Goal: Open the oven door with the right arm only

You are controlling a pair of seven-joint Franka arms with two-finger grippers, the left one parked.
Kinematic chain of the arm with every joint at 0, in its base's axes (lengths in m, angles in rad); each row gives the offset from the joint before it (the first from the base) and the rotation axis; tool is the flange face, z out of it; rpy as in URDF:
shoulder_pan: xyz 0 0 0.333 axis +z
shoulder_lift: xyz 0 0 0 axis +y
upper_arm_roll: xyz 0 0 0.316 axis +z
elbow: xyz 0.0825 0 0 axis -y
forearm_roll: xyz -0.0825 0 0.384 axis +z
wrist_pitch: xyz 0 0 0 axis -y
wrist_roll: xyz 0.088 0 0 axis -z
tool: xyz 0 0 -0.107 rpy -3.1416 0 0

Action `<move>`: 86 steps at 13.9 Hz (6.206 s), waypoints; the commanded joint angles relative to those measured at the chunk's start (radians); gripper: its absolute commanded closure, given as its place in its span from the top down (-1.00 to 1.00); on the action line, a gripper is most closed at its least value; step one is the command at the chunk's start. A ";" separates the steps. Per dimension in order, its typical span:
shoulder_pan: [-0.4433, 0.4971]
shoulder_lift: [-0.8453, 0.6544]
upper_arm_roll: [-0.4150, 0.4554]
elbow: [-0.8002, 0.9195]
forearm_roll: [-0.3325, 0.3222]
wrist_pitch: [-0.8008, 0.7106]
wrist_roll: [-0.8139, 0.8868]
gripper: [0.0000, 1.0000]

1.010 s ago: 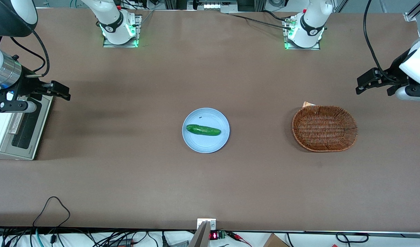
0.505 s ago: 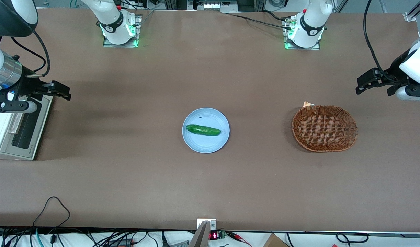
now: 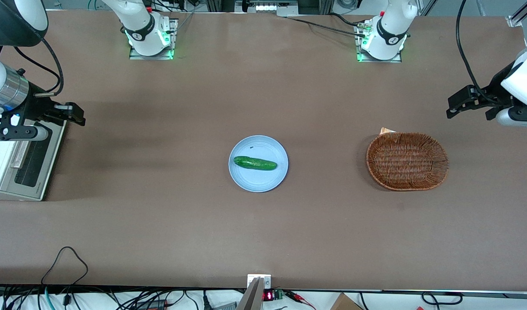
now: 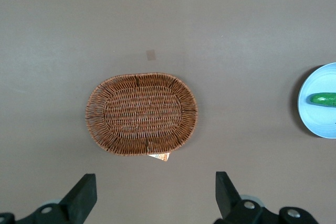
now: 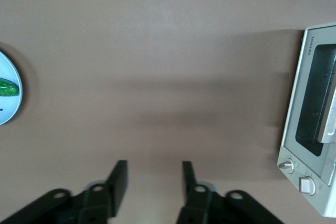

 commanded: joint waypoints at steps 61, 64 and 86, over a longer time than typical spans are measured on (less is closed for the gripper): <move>-0.102 0.285 -0.092 -0.348 -0.839 0.508 0.447 -1.00; -0.102 0.291 -0.092 -0.348 -0.804 0.518 0.447 -1.00; -0.102 0.371 -0.087 -0.353 -0.715 0.616 0.433 -1.00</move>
